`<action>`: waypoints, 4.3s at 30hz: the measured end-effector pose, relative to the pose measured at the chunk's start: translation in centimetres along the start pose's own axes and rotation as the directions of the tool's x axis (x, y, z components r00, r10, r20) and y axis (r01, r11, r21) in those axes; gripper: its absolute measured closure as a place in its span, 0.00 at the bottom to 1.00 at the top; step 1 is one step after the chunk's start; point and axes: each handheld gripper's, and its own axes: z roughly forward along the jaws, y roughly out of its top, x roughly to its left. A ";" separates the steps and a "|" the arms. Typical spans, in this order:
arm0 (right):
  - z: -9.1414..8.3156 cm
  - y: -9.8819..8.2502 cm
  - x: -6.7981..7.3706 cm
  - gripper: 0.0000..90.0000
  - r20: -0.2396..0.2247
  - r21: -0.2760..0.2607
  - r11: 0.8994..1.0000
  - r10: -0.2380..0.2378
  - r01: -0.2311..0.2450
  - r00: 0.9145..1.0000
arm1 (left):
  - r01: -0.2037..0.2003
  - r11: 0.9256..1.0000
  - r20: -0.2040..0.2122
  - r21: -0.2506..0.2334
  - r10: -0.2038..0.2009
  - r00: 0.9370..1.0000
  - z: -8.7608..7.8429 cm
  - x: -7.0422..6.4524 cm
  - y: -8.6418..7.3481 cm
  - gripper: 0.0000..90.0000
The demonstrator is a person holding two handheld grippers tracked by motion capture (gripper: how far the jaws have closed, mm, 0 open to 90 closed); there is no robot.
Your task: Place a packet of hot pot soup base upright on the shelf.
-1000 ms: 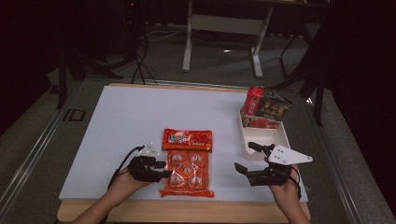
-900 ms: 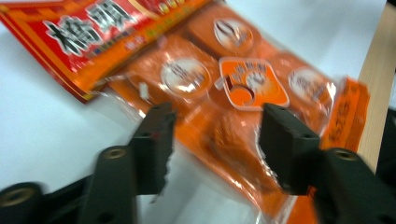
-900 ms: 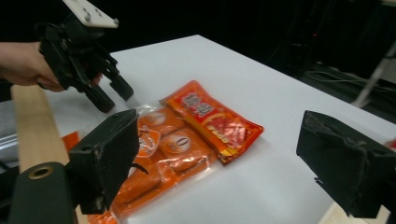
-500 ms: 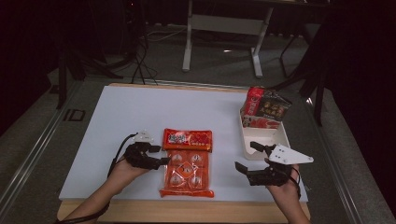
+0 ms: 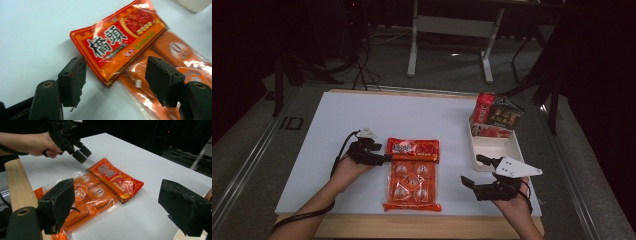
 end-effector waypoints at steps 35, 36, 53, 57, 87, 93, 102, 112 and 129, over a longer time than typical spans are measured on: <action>0.7 -0.2 0.4 0.16 -0.047 0.020 1.000 -0.013 0.014 0.999 | -0.023 0.998 0.080 0.061 0.018 0.997 5.4 -0.3 1.1 0.98; 0.7 -0.2 0.4 0.16 -0.047 0.020 1.000 -0.013 0.014 0.999 | -0.023 0.998 0.080 0.061 0.018 0.997 5.4 -0.3 1.1 0.98; 0.7 -0.1 0.4 0.20 -0.061 0.025 1.000 -0.002 0.004 0.998 | -0.063 0.997 0.070 -0.032 0.065 0.995 1.2 -2.3 3.4 0.99; 0.7 0.0 0.5 0.20 -0.058 0.023 1.000 -0.005 0.006 0.998 | -0.073 0.996 0.067 -0.049 0.076 0.995 0.2 -3.0 3.8 0.99; -0.4 1.0 0.5 0.23 -0.048 -0.008 1.000 0.011 -0.012 0.999 | -0.227 0.952 0.148 -0.208 0.260 0.954 -6.5 -9.6 5.9 0.99; -0.4 1.5 0.3 0.17 -0.085 -0.019 0.999 0.041 -0.042 0.996 | -0.279 0.912 0.199 -0.300 0.346 0.917 -8.2 -12.0 6.1 0.99; 1.2 2.6 0.2 0.32 -0.209 -0.015 0.999 0.044 -0.048 0.977 | -0.310 0.892 0.217 -0.328 0.390 0.895 -8.6 -13.4 6.9 1.00; 2.8 2.7 -0.9 0.77 -0.282 0.068 0.997 0.060 -0.042 0.957 | -0.314 0.895 0.236 -0.316 0.395 0.888 -7.9 -13.8 6.8 0.99; 2.0 4.6 0.7 1.00 -0.273 0.050 0.999 0.005 0.009 0.962 | -0.296 0.879 0.247 -0.373 0.401 0.882 -9.8 -13.8 6.8 0.99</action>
